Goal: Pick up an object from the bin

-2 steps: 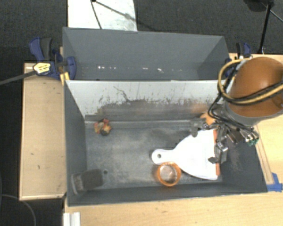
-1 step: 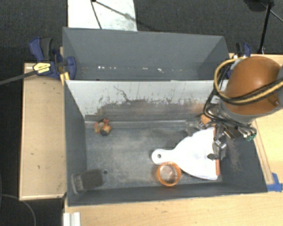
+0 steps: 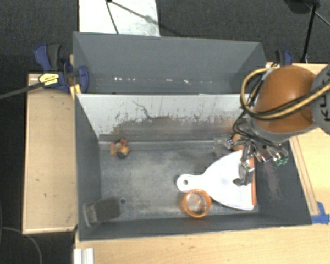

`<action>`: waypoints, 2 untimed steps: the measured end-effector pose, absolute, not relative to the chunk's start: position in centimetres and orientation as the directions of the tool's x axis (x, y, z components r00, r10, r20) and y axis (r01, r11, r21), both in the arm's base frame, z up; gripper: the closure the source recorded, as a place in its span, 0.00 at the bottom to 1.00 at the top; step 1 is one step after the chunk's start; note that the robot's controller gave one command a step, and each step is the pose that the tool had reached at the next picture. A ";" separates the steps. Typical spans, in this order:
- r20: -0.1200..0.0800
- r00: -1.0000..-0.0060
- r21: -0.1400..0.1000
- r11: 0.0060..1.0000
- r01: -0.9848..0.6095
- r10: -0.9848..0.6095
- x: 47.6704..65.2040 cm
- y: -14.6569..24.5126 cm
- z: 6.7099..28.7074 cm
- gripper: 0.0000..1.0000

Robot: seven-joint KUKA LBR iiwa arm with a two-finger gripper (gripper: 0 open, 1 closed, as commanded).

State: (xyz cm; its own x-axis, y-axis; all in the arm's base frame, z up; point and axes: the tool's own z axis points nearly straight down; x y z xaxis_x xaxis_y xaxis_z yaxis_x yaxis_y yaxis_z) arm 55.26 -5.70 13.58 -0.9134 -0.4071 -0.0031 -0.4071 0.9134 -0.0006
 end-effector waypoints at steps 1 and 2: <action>-0.006 -0.681 -0.001 0.681 -0.733 -0.733 57.7 -6.2 9.1 1.00; -0.006 -0.681 -0.001 0.681 -0.732 -0.732 57.7 -6.2 9.1 1.00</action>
Offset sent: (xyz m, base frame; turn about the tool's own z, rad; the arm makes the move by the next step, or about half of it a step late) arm 0.0000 0.0000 0.0000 0.0000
